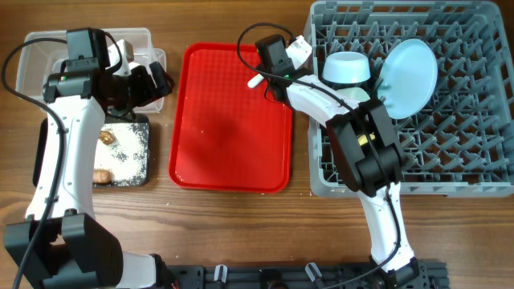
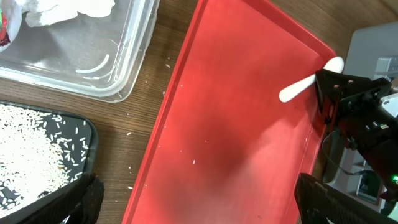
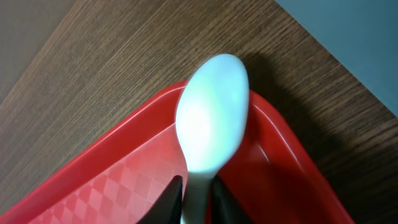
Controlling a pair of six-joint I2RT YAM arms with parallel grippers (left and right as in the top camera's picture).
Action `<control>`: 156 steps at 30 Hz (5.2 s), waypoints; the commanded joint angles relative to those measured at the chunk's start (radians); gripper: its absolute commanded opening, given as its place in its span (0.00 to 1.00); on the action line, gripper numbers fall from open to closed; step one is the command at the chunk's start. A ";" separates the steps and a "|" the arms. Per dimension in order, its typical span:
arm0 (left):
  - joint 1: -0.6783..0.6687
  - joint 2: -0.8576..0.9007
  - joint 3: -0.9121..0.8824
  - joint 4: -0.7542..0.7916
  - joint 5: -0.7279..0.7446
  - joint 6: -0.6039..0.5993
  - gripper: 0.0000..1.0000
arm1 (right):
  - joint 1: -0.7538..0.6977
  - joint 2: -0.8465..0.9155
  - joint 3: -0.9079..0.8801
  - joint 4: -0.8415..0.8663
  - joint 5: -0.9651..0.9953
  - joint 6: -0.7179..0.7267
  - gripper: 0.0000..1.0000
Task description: Sort waste into correct bins and load items into the dishwasher rack
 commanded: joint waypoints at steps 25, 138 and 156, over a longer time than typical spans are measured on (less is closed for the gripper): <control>0.004 -0.017 0.019 0.002 -0.002 0.006 1.00 | -0.011 -0.220 -0.010 -0.679 -0.408 -0.476 0.04; 0.004 -0.017 0.019 0.002 -0.002 0.006 1.00 | -0.542 -2.352 -1.654 0.167 -0.466 -1.147 1.00; -0.001 -0.150 -0.026 0.070 -0.026 0.031 1.00 | -0.542 -2.352 -1.654 0.167 -0.466 -1.146 1.00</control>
